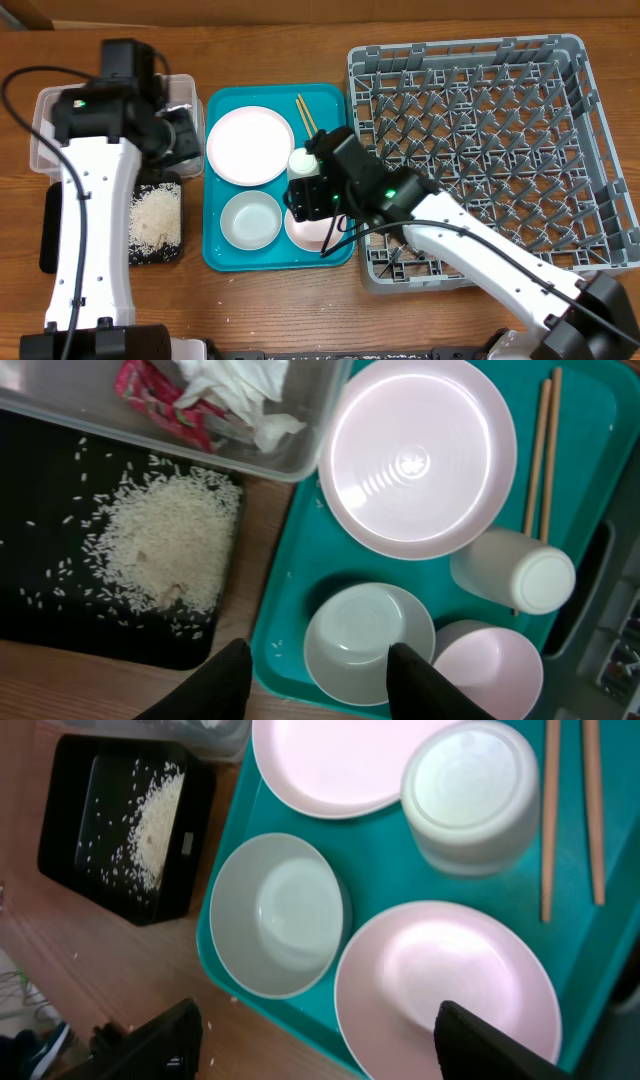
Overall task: Sort waste into correct bins and load items into the dishwasher
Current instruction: 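Reach the right gripper to the white bowl and grasp its rim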
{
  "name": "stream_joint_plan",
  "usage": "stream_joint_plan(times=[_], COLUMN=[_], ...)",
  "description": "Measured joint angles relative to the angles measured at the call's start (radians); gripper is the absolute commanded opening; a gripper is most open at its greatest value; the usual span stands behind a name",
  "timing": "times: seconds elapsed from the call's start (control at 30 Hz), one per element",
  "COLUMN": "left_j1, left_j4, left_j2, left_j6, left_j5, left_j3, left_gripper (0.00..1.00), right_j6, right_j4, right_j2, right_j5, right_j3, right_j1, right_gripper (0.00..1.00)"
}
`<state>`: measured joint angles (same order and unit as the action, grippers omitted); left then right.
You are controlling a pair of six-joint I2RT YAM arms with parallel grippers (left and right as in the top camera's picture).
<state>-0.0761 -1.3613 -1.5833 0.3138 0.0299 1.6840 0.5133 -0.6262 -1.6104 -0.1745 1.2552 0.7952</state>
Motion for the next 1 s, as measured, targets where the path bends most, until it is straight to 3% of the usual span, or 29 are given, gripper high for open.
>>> stream_joint_plan(times=[0.23,0.47,1.0], left_j1=[-0.056,-0.057,-0.057], left_j4=[0.000,0.000,0.012], left_j2=[0.000,0.000,0.000], left_j6=[-0.023,-0.029,-0.029], left_j5=[0.008,0.011,-0.005], left_j3=[0.000,0.000,0.000], left_gripper=[0.46,0.47,0.53], right_j6=[-0.006,-0.086,-0.219], right_j4=[0.014,-0.109,-0.081], right_j2=[-0.142,-0.347,-0.468], right_j5=[0.073,0.122,0.156], right_j3=[0.048,0.246,0.277], right_j1=[0.039,0.053,0.151], right_gripper=[0.69,0.64,0.42])
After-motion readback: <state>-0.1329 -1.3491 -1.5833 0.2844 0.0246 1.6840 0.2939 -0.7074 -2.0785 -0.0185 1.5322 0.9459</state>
